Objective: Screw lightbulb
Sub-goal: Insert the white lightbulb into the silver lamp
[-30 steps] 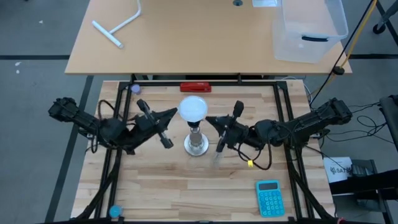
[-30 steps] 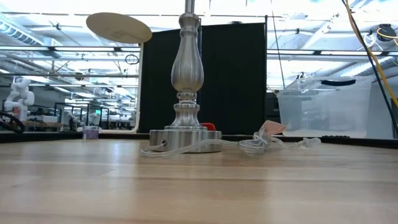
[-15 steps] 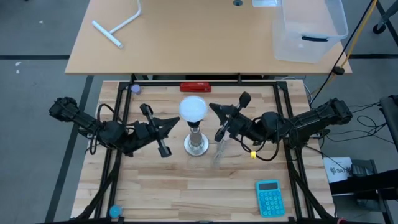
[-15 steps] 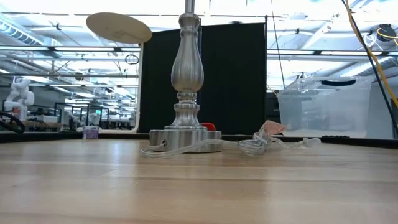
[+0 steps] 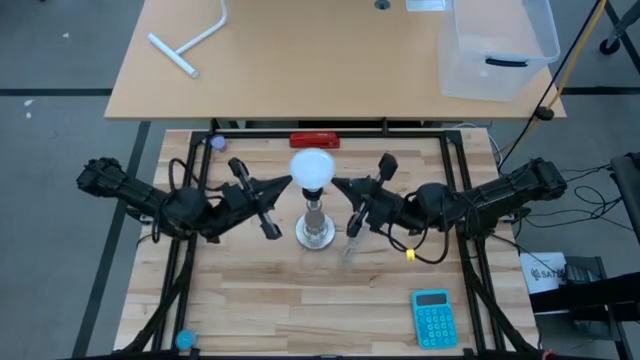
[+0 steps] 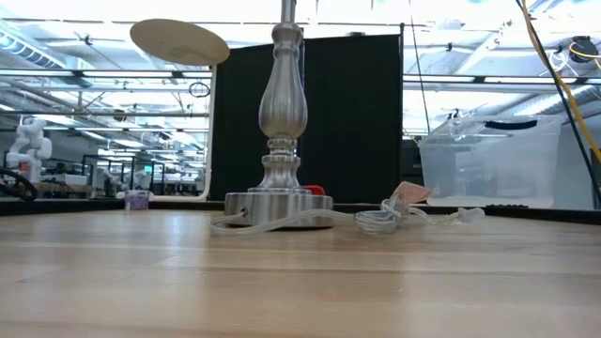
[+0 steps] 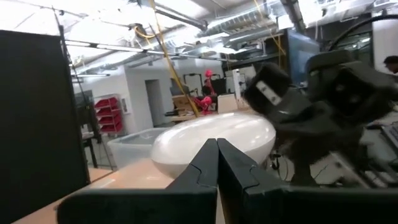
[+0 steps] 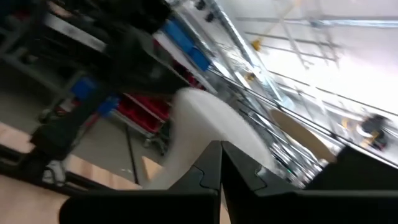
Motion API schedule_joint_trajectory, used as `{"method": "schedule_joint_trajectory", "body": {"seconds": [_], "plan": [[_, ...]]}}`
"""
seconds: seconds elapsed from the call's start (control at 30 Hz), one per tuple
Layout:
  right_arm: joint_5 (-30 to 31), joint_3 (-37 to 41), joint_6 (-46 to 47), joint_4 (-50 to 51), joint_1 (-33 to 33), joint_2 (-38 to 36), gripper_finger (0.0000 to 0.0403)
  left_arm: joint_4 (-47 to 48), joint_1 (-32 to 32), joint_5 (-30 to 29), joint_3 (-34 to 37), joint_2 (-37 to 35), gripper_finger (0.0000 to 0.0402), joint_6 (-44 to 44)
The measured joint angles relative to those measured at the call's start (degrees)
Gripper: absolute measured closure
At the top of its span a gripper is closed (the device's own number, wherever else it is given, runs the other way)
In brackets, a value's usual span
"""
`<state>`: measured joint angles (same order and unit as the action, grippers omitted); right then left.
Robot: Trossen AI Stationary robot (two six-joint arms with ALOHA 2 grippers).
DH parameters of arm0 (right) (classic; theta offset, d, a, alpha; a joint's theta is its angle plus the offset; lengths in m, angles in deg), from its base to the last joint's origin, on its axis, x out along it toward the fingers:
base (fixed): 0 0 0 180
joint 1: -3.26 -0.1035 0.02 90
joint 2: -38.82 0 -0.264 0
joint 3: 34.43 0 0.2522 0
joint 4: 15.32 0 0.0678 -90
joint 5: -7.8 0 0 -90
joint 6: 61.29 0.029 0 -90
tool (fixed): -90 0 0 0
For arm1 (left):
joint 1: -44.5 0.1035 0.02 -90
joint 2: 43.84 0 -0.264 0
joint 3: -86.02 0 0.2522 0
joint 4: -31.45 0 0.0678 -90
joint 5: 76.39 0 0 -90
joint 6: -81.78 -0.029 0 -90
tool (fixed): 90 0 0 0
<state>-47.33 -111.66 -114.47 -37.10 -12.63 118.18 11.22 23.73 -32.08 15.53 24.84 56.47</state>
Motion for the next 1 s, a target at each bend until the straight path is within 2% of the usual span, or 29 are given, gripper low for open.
{"method": "schedule_joint_trajectory", "body": {"seconds": [0.1, 0.3, 0.63, 0.87, 1.0], "plan": [[-2.4, 0.0, 0.2, 1.1, -0.3, 0.0, 0.0403, 2.5, 0.9, -0.9, 0.0, 0.1, 0.0402, 2.1], [-3.4, 0.0, 1.6, 4.8, -0.4, 0.0, 0.0403, 6.9, 3.3, -5.0, 0.1, 0.1, 0.0402, 7.0], [-3.5, 0.0, 8.6, 14.8, -0.5, 0.0, 0.0403, 13.5, 3.5, -6.9, 0.1, 0.1, 0.0402, 9.1], [-3.4, 0.0, 18.0, 21.2, -0.4, 0.0, 0.0403, 26.0, 1.8, -6.5, 0.1, 0.1, 0.0402, 16.2], [-3.4, 0.0, 24.1, 21.4, -0.2, 0.0, 0.0403, 33.3, 1.2, -1.5, 0.1, 0.1, 0.0402, 22.7]]}}
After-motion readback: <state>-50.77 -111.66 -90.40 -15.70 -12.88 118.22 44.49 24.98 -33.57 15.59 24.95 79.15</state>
